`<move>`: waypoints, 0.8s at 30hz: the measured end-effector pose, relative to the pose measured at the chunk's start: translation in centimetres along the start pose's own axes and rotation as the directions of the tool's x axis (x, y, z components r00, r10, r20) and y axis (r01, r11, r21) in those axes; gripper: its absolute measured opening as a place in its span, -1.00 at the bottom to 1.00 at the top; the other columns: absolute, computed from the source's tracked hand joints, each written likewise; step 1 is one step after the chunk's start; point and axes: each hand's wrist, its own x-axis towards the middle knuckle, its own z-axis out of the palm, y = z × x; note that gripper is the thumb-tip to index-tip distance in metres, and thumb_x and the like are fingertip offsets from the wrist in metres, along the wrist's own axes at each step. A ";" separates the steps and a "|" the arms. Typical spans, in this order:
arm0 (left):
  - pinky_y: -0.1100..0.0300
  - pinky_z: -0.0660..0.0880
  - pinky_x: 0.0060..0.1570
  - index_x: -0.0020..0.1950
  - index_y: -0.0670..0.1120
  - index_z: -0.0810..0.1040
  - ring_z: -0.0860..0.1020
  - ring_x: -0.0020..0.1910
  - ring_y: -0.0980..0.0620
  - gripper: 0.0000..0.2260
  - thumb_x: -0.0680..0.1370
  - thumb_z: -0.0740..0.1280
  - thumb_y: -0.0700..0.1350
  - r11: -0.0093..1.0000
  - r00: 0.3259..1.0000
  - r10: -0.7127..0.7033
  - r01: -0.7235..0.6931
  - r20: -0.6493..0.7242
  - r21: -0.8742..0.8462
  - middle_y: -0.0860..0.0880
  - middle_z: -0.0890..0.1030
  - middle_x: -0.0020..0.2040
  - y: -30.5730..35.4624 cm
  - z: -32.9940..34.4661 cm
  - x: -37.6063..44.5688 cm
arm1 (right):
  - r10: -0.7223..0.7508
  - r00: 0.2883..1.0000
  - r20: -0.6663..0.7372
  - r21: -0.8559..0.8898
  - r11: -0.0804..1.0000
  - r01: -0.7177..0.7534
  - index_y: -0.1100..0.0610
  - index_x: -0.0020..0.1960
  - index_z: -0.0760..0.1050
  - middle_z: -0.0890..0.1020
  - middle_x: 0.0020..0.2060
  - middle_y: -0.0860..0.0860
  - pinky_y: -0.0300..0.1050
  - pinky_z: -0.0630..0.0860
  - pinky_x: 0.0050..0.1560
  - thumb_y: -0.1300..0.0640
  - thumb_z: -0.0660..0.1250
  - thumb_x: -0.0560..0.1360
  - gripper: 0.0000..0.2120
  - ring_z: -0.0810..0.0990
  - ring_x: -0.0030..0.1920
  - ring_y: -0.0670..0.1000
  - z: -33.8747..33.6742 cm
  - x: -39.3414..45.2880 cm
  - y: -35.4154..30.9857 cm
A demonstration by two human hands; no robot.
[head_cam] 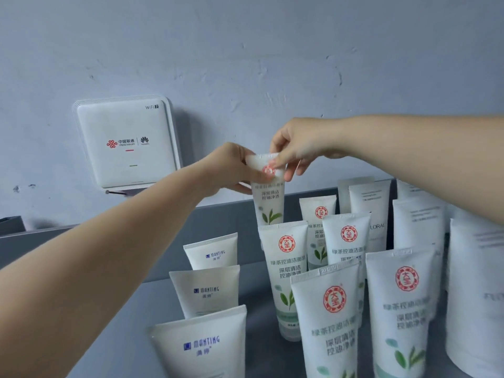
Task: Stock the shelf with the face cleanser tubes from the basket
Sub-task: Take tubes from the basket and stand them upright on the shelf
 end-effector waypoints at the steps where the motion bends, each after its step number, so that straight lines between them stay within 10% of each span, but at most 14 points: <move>1: 0.13 0.62 -0.05 -0.02 -0.21 0.63 0.66 -0.10 -0.01 -0.78 0.39 0.49 -0.14 0.995 0.998 -0.028 0.023 0.048 0.095 -0.12 0.68 -0.11 -0.2 0.1 0.1 | -0.003 1.000 0.028 -0.054 0.999 0.005 0.13 -0.25 0.48 0.61 -0.34 0.03 -0.33 0.49 -0.46 0.22 0.37 0.48 -0.86 0.59 -0.38 -0.07 0.5 0.1 0.4; 13: 0.31 0.60 -0.11 -0.18 -0.03 0.62 0.65 -0.28 0.09 -0.88 0.43 0.46 -0.01 0.909 0.945 -0.219 0.107 0.242 0.403 0.01 0.66 -0.29 -1.8 2.8 0.3 | 0.043 0.987 0.153 -0.430 0.903 0.027 0.12 -0.12 0.61 0.57 -0.41 -0.09 -0.41 0.36 -0.45 0.15 0.40 0.44 -0.95 0.48 -0.47 -0.21 3.7 0.6 2.1; 24: 0.22 0.47 -0.15 0.03 -0.09 0.64 0.59 -0.15 0.03 -0.79 0.51 0.34 0.00 0.865 1.000 -0.016 0.014 0.001 0.502 0.00 0.65 -0.16 -0.4 -0.1 -1.8 | -0.054 0.996 -0.078 -0.494 0.870 0.008 0.11 0.03 0.61 0.60 -0.13 -0.05 -0.17 0.47 0.01 0.09 0.38 0.44 -0.81 0.54 -0.07 -0.04 0.8 -3.4 0.3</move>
